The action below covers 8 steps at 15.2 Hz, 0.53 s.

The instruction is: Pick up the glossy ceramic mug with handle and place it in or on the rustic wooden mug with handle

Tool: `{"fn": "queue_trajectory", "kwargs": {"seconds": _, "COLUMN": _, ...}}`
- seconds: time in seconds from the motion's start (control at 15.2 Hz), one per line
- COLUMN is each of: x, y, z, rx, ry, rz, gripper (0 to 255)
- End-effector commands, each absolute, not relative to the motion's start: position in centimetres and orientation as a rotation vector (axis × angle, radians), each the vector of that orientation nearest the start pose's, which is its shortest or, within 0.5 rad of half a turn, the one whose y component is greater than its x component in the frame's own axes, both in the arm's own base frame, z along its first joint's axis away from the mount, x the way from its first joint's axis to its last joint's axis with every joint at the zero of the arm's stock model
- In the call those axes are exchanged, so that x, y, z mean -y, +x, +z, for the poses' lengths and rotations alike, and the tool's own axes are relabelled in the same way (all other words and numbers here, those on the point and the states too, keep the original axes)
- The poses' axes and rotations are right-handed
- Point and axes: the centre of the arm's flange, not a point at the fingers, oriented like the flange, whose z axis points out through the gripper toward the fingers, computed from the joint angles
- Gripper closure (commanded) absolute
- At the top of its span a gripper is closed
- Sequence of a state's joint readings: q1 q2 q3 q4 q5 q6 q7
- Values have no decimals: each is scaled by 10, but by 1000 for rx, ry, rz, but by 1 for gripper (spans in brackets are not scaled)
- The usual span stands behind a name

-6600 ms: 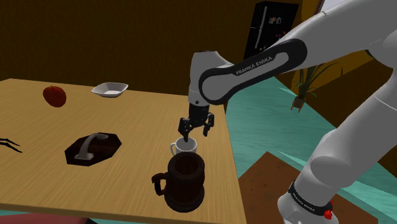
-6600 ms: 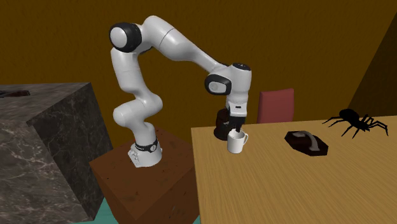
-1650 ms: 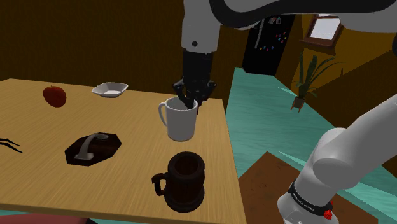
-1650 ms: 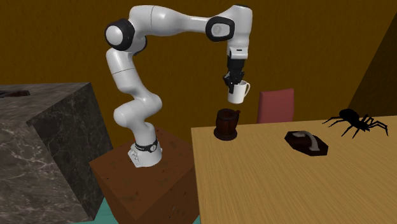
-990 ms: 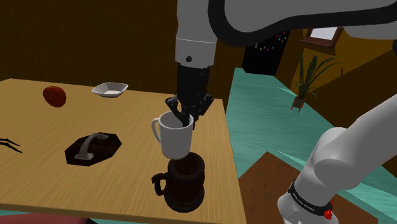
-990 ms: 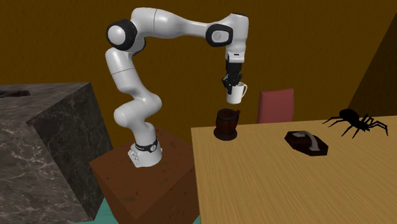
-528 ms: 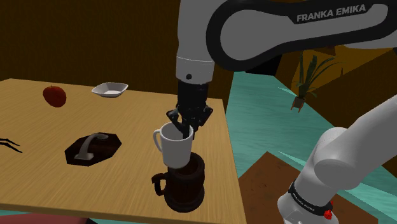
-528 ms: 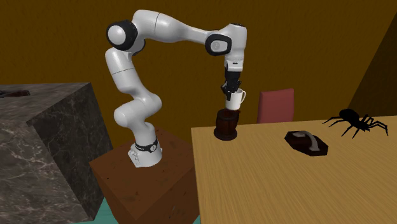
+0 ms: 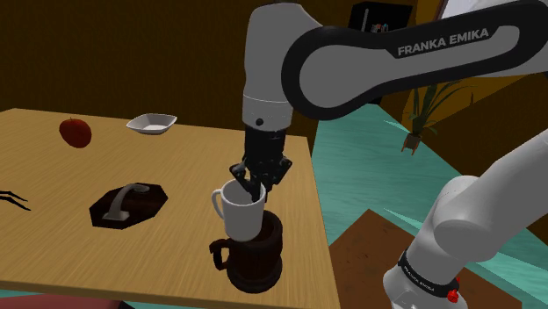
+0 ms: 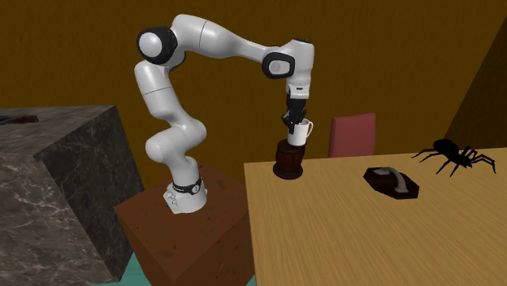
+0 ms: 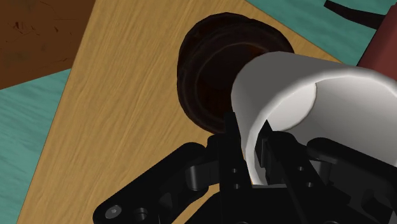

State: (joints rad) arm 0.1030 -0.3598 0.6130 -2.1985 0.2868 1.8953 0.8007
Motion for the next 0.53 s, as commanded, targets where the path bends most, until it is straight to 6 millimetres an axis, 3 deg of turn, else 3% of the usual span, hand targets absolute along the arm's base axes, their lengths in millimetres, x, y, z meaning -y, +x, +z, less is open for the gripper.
{"fn": "queue_trajectory", "kwargs": {"seconds": 0.0, "x": -337, "y": 324, "z": 501, "rx": -320, "ry": -3071, "rz": 65, "gripper": 255}}
{"fn": "queue_trajectory", "kwargs": {"seconds": 0.2, "x": -337, "y": 324, "z": 501, "rx": -320, "ry": -3071, "rz": 65, "gripper": 255}}
{"fn": "queue_trajectory", "kwargs": {"seconds": 0.26, "x": -337, "y": 324, "z": 501, "rx": -320, "ry": -3071, "rz": 65, "gripper": 0}}
{"fn": "queue_trajectory", "kwargs": {"seconds": 0.46, "x": -337, "y": 324, "z": 501, "rx": -320, "ry": -3071, "rz": 65, "gripper": 0}}
